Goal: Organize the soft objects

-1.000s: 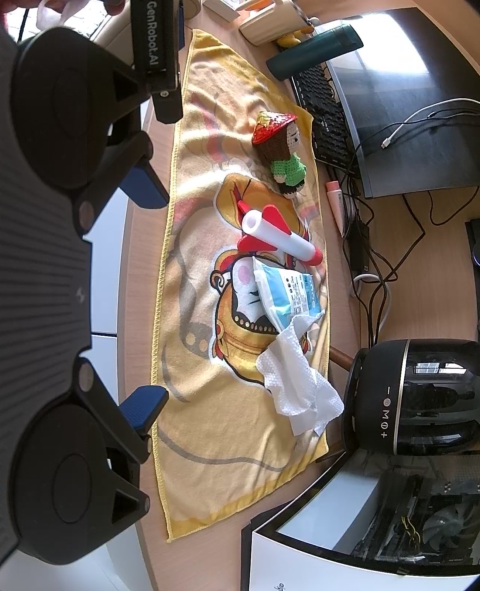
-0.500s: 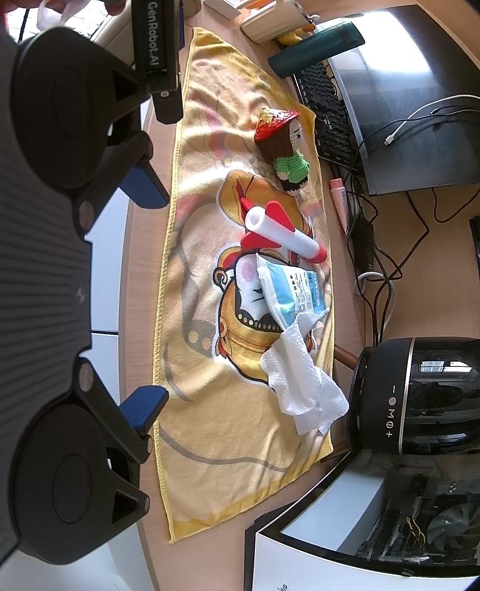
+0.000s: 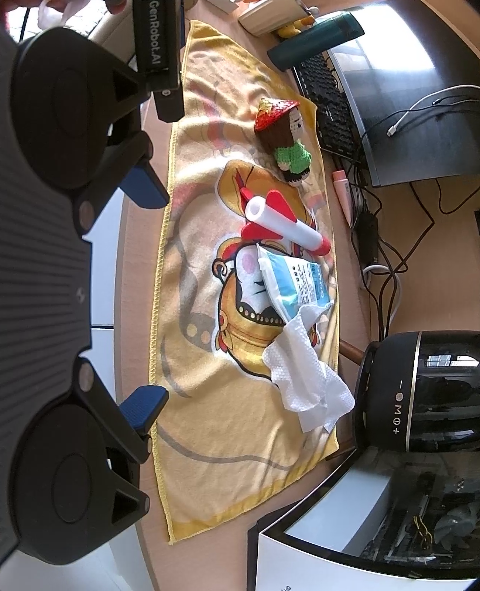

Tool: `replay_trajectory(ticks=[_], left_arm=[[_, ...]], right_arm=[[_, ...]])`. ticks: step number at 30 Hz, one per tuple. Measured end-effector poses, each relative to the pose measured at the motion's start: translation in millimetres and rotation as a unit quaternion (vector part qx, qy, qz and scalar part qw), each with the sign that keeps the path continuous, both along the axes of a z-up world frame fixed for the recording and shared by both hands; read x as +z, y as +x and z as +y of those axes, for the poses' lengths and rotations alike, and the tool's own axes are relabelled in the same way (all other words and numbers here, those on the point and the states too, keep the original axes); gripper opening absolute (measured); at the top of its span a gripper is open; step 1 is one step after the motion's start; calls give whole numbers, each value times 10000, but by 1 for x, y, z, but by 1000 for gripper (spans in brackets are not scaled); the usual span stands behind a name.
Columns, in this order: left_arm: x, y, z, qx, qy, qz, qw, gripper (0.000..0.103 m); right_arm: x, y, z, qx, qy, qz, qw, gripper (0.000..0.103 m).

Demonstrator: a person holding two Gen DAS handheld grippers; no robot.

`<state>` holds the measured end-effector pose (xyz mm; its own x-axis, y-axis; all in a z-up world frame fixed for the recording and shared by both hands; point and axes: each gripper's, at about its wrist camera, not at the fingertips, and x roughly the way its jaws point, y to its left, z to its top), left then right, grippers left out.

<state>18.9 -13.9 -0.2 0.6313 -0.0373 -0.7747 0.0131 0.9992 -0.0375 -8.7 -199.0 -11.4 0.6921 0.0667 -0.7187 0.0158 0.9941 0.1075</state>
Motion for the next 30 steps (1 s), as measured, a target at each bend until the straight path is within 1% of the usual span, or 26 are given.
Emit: replay_trajectory(ticks=[5, 15, 20, 24, 26, 30], left_arm=[[-1, 10, -1, -24, -4, 22, 10000, 103], [-6, 40, 1, -132, -4, 83, 9999, 103], [-11, 64, 3, -186, -88, 193, 9996, 103], [-14, 86, 15, -122, -305, 317, 9990, 103], [-15, 94, 18, -165, -390, 392, 9983, 103], [-15, 110, 24, -280, -540, 546, 9967, 103]], right_arm=[[-2, 7, -2, -43, 0, 24, 10000, 103], [-9, 38, -5, -154, 32, 194, 9997, 103], [-20, 64, -12, -324, 126, 491, 9982, 103], [-34, 87, -20, -581, 259, 865, 9942, 103], [-39, 96, -21, -662, 280, 1024, 9921, 103], [-41, 110, -11, -694, 41, 1227, 9900, 103]])
